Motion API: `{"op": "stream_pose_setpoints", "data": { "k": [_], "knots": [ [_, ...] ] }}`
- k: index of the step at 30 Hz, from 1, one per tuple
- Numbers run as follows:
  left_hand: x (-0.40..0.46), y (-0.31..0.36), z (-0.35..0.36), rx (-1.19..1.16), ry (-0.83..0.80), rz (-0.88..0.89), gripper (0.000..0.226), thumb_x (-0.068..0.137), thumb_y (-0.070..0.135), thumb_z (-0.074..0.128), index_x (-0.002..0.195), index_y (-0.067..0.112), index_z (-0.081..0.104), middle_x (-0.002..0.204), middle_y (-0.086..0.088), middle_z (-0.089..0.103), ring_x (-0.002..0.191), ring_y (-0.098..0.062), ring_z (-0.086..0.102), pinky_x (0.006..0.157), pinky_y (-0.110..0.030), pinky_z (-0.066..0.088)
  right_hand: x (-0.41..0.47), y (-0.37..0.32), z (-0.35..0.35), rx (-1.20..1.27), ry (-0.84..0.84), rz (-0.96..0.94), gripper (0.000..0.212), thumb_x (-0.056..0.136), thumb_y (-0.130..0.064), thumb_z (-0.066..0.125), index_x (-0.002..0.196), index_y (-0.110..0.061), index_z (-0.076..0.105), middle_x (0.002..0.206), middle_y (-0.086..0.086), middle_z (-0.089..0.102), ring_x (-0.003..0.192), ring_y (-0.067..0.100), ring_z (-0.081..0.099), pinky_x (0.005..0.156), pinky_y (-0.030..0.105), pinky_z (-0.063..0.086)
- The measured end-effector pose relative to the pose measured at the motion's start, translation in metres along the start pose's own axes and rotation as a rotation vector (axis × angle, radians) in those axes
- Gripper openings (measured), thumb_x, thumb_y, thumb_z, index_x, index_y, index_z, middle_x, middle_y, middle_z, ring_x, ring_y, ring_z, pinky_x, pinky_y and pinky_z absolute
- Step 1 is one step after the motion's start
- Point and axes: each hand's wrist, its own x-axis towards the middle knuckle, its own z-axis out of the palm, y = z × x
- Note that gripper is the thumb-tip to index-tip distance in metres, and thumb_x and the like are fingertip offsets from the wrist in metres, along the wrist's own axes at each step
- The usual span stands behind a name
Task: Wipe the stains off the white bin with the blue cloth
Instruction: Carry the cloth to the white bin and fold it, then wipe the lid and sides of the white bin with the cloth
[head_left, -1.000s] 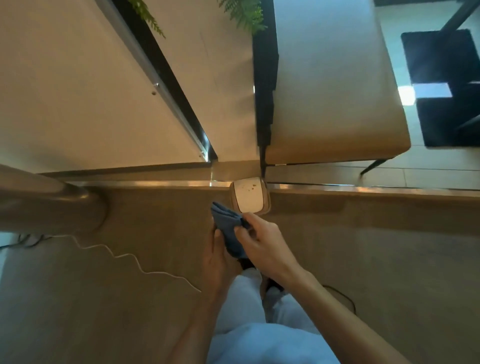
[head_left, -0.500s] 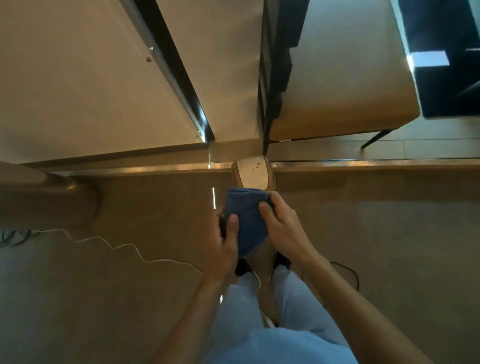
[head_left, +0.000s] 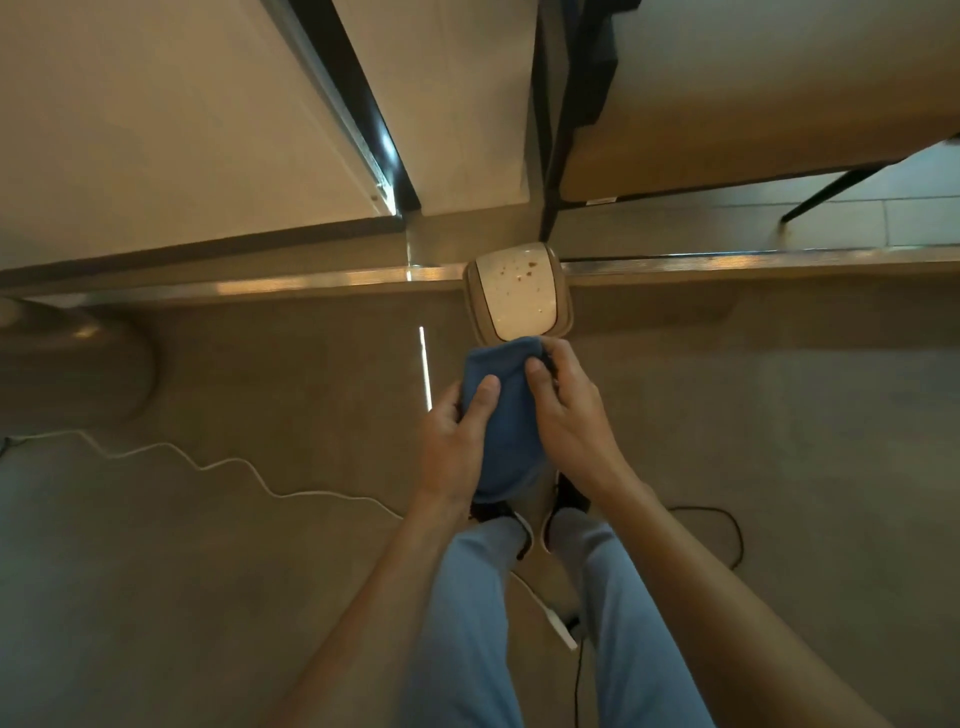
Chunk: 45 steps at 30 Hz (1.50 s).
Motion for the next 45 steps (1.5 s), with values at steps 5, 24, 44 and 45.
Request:
{"op": "stream_pose_setpoints", "data": {
  "k": [5,24,44,45],
  "knots": [
    [0.052,-0.044,0.022,-0.167,-0.118,-0.161,0.024,0.101,0.034,0.058,0.104,0.017,0.074,0.097,-0.01,0.079,0.089,-0.025,0.076,0.074,-0.035,0.061,0.05,0.069,0.002,-0.058,0.01,-0.082,0.02,0.107,-0.017,0.044,0.121,-0.02,0.058,0.111,-0.006,0.065,0.105,0.009,0.063,0.09,0.03,0.052],
    [0.255,-0.183,0.033,-0.027,0.292,0.203,0.026,0.105,0.045,0.047,0.108,0.025,0.064,0.101,0.0,0.072,0.096,-0.015,0.07,0.083,-0.036,0.056,0.263,0.228,-0.008,-0.181,0.285,-0.411,0.016,0.104,-0.028,0.052,0.118,-0.028,0.058,0.109,-0.011,0.061,0.096,0.009,0.063,0.076,0.024,0.055],
    [0.334,-0.226,0.088,0.051,0.218,0.591,0.045,0.103,0.056,0.023,0.145,0.048,0.037,0.159,0.011,0.036,0.146,-0.002,0.033,0.117,-0.027,0.032,0.369,0.272,-0.01,-0.513,0.186,-0.498,0.041,0.107,-0.046,0.032,0.133,-0.028,0.059,0.138,-0.006,0.053,0.128,0.019,0.046,0.1,0.034,0.039],
    [0.335,-0.228,0.087,0.034,0.24,0.602,0.04,0.104,0.054,0.025,0.138,0.045,0.043,0.151,0.007,0.045,0.138,-0.005,0.043,0.111,-0.027,0.039,0.369,0.273,-0.009,-0.528,0.201,-0.504,0.041,0.107,-0.045,0.031,0.133,-0.028,0.059,0.139,-0.006,0.054,0.128,0.018,0.046,0.097,0.032,0.036]
  ]
}}
